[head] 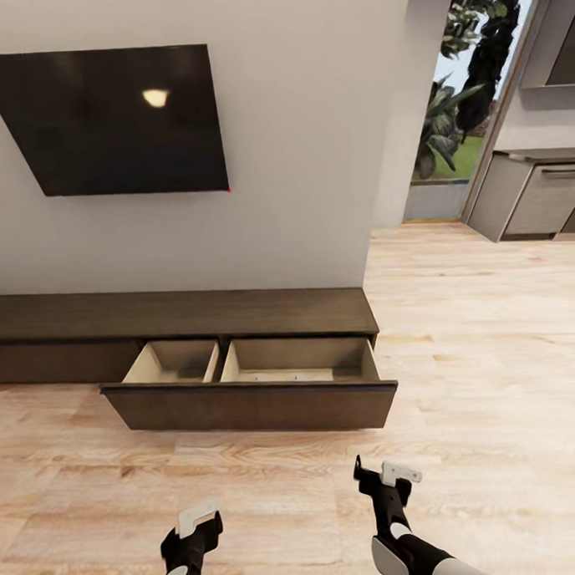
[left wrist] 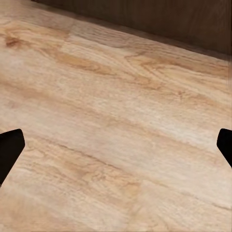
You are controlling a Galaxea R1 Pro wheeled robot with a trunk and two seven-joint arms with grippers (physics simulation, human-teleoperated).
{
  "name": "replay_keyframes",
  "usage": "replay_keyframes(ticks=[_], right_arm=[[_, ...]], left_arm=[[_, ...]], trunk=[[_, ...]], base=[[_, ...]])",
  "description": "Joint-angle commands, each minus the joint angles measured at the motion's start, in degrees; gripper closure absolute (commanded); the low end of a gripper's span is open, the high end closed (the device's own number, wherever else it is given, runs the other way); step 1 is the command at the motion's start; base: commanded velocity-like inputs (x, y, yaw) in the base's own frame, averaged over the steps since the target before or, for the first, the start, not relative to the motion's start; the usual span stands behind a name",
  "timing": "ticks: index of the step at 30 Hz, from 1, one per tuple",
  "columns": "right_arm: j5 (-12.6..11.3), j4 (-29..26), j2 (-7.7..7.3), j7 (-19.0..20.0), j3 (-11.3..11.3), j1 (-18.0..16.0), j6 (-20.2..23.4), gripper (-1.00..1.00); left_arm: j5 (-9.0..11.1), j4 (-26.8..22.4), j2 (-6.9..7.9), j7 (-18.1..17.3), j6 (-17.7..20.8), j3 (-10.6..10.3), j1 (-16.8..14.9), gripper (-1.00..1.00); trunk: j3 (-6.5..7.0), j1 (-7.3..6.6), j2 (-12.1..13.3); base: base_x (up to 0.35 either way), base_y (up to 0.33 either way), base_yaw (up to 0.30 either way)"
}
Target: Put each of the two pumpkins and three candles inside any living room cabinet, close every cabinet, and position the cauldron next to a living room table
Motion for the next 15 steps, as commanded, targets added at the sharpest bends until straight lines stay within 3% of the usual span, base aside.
replay_keyframes(ticks=[1,5,13,15], right_arm=[[-0.2,0.0,0.01,-0.4,0.5,0.0,-1.1,-1.0],[-0.3,0.0,-0.02,-0.4,0.5,0.0,-5.3,-1.0],[-0.3,0.1,0.0,-0.2,0.7,0.0,-6.4,-1.0],[1.0,0.6,0.04,0.9,2.0,0.0,-6.4,-1.0]], left_arm=[[0.4,-0.1,0.07,0.4,-0.5,-0.9,0.0,-1.0],[0.5,-0.1,0.1,0.4,-1.5,-3.3,0.0,-1.0],[0.5,-0.1,0.23,0.4,-3.8,-4.3,0.0,-1.0],[0.5,-0.1,0.21,0.4,-4.1,-4.4,0.0,-1.0]], trunk=[[-0.23,0.22,-0.4],[-0.95,1.1,-2.0],[-2.39,2.86,-5.3],[-2.75,3.3,-6.1]], base=[[0.0,0.0,0.0],[0.0,0.0,0.0],[0.0,0.0,0.0],[0.0,0.0,0.0]])
